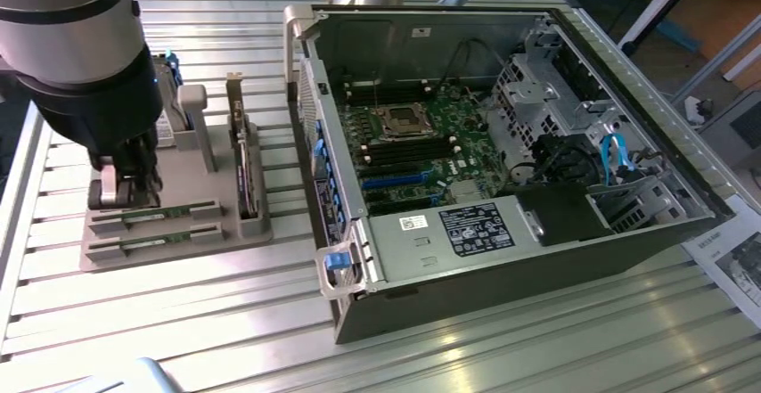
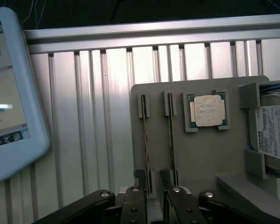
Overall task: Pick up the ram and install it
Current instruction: 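Pick up the ram and move it above insertion slot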
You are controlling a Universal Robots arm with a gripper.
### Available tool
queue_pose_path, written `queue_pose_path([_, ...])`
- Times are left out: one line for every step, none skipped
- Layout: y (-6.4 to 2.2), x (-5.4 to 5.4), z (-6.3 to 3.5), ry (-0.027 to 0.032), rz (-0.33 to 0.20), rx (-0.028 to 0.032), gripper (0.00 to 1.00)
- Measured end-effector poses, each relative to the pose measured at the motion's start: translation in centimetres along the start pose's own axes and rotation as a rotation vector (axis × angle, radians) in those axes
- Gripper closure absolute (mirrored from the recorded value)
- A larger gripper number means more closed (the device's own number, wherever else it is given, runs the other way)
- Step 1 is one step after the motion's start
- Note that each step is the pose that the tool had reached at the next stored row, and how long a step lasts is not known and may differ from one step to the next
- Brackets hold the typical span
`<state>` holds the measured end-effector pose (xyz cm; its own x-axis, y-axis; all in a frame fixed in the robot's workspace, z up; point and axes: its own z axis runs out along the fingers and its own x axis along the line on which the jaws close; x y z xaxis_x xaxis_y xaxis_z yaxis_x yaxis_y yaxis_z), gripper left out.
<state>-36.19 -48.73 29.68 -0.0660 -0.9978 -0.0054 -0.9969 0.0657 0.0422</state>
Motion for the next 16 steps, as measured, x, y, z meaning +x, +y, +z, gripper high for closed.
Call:
queue_pose_path([-0.02,0.1,0.25,0.0,0.0,0.0,0.75])
queue_pose_path([-0.03,0.2,0.45,-0.0001,0.0,0.0001,0.75])
queue_pose_path([-0.04,0.2,0.62,-0.0001,0.0,0.0001,0.75])
queue_pose_path([-0.06,0.3,0.81,0.0,0.0,0.0,0.75])
queue_pose_path([-0.07,0.4,0.99,0.0,0.0,0.0,0.75])
queue_pose_path([-0.08,0.5,1.17,-0.0001,0.0,0.0001,0.75])
queue_pose_path([-0.09,0.5,1.37,-0.0001,0.0,0.0001,0.75])
queue_pose_path([-0.11,0.6,1.63,-0.0001,0.0,0.0,0.75])
queue_pose_path([-0.12,0.7,1.86,0.0,0.0,0.0,0.75])
queue_pose_path([-0.13,0.7,2.07,-0.0001,0.0,0.0,0.75])
queue_pose_path([-0.14,0.8,2.26,-0.0001,0.0,0.0,0.75])
queue_pose_path([-0.16,0.8,2.47,-0.0001,0.0,0.0001,0.75])
queue_pose_path([-0.17,0.9,2.8,0.0,0.0,0.0,0.75])
queue_pose_path([-0.18,0.9,3.06,-0.0001,0.0,0.0001,0.75])
queue_pose_path([-0.19,0.9,3.1,0.0001,0.0,0.0,0.75])
queue_pose_path([-0.19,0.9,3.09,0.0001,0.0,-0.0001,0.75])
